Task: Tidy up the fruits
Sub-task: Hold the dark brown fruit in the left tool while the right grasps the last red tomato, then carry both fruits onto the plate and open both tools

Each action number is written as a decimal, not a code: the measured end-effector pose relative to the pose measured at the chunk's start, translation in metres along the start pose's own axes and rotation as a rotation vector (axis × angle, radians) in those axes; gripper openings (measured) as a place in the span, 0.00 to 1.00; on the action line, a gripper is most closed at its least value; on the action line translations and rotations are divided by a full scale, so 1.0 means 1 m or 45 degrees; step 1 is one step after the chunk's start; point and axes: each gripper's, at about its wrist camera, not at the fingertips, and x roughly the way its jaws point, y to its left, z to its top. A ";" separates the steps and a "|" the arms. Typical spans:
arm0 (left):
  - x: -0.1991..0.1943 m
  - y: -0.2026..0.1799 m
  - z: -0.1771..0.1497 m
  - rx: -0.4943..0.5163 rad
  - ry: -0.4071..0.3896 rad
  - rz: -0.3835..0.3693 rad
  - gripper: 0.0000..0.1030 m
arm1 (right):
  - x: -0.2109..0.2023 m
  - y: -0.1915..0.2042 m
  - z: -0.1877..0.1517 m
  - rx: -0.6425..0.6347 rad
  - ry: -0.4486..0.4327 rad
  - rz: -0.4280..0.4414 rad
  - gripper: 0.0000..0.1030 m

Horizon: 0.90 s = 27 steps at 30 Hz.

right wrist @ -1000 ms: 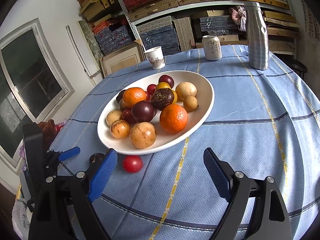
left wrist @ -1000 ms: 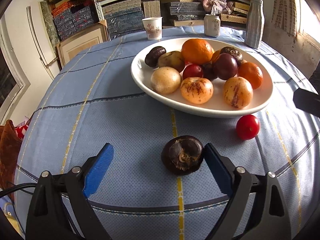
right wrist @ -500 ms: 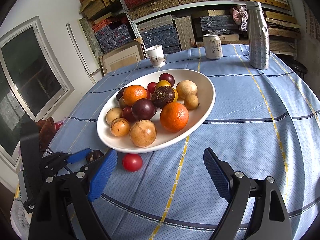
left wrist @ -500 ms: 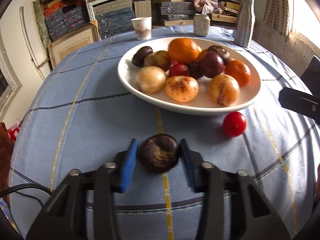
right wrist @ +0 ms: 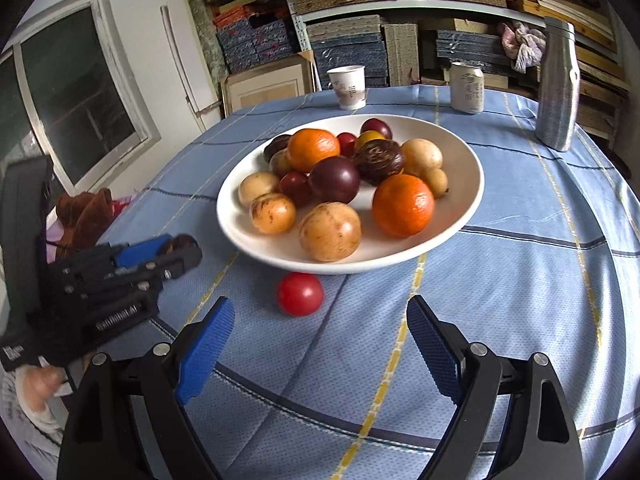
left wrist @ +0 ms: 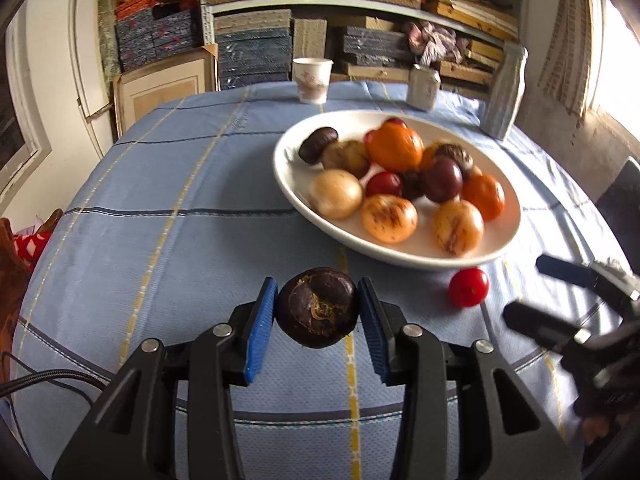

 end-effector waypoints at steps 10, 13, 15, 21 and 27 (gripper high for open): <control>-0.001 0.007 0.003 -0.038 0.001 -0.019 0.39 | 0.036 0.026 0.005 -0.118 0.132 -0.077 0.32; 0.002 0.007 0.002 -0.042 0.009 -0.018 0.39 | 0.034 0.025 0.005 -0.112 0.121 -0.068 0.29; 0.002 0.007 0.002 -0.043 0.012 -0.015 0.39 | 0.029 0.023 0.004 -0.109 0.108 -0.054 0.29; 0.002 0.002 -0.002 -0.024 0.018 -0.030 0.39 | 0.003 0.018 -0.004 -0.095 0.050 -0.014 0.29; -0.015 -0.002 0.002 -0.015 -0.032 -0.051 0.40 | -0.043 0.000 -0.019 -0.021 -0.068 0.002 0.29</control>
